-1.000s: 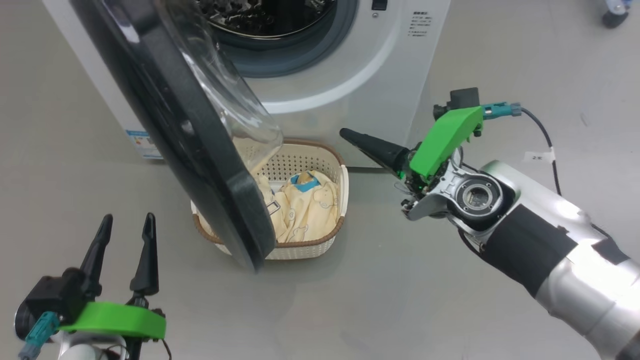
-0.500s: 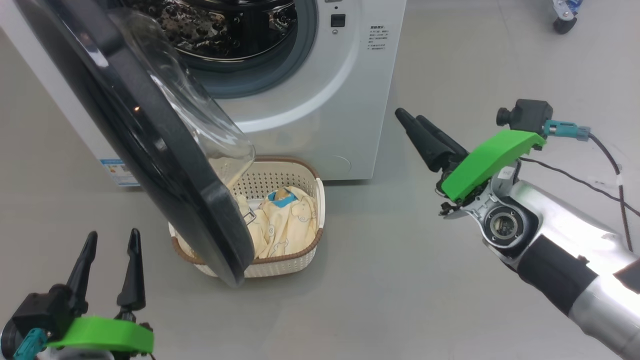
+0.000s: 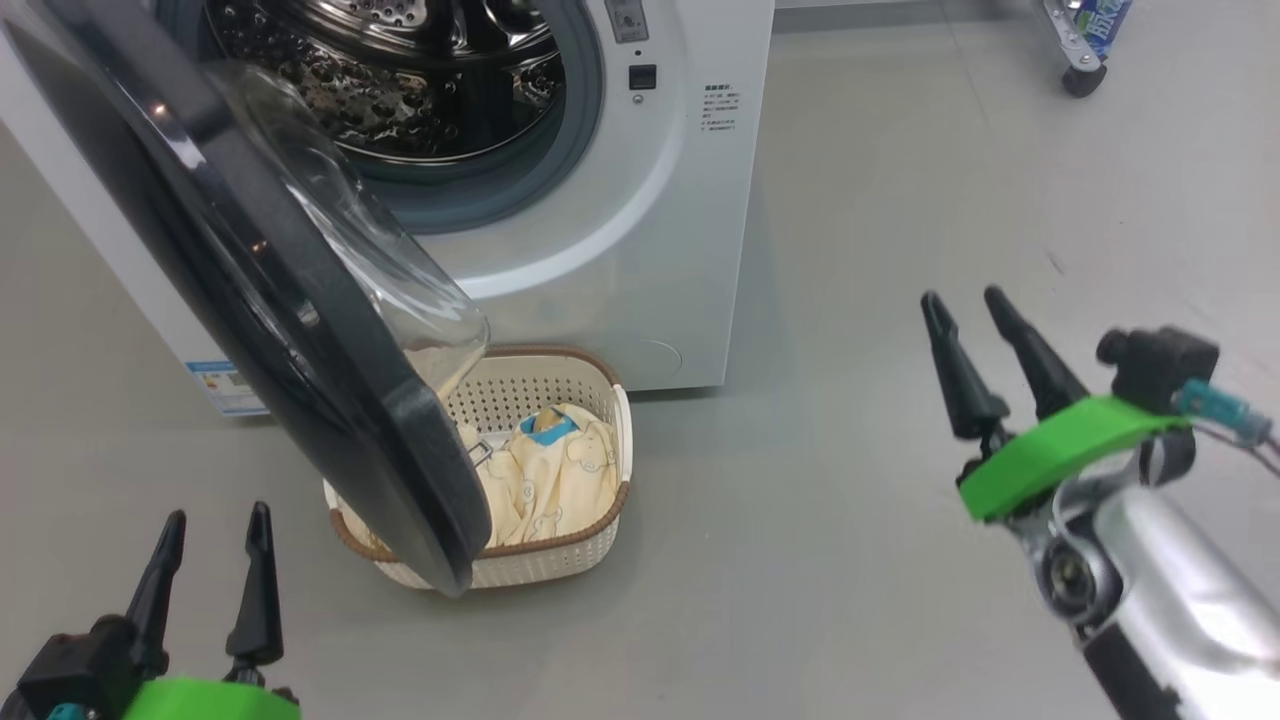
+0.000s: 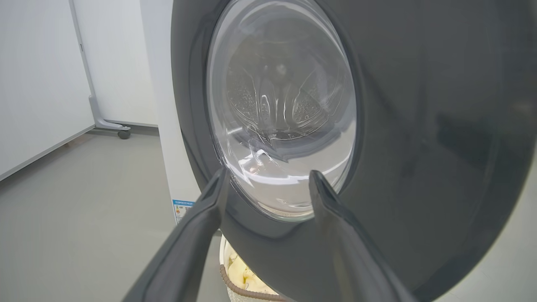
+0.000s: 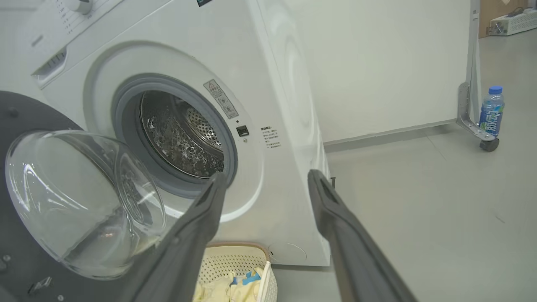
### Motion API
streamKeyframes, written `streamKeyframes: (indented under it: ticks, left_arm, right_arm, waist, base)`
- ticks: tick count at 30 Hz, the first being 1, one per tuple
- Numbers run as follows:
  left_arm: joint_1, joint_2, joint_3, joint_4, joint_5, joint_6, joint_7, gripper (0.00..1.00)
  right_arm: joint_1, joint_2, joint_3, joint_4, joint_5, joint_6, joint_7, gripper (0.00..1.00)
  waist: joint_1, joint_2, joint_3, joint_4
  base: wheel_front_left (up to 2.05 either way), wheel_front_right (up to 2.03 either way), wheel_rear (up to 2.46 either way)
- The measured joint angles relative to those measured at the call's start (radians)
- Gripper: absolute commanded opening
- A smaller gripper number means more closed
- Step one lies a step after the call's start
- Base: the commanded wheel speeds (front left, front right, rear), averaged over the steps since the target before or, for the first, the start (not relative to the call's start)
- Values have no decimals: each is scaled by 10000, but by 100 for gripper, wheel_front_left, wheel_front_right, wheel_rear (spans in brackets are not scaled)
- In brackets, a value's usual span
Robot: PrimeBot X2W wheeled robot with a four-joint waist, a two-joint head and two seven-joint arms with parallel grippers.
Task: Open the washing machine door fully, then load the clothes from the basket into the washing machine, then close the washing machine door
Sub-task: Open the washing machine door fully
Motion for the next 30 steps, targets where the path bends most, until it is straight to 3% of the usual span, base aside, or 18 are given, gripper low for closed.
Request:
streamKeyframes:
  ticks: [5, 13, 30]
  left_arm:
    - [279, -100, 205, -54, 19, 2, 0, 100]
    - [539, -320, 489, -186, 167, 2, 0, 100]
    - [872, -589, 800, -334, 433, 0, 0, 100]
  right_arm:
    - [1780, 552, -1260, -821, -2366, -2, 0, 100]
    - [3051, 1106, -2406, -1760, -4159, -2, 0, 100]
    - [4406, 1871, -3513, -2332, -5883, 0, 0, 100]
  waist:
    - [0, 0, -133, -62]
    - [0, 0, -267, -116]
    - [0, 0, -283, -93]
  base:
    - [0, 0, 0]
    - [0, 0, 0]
    - [0, 0, 0]
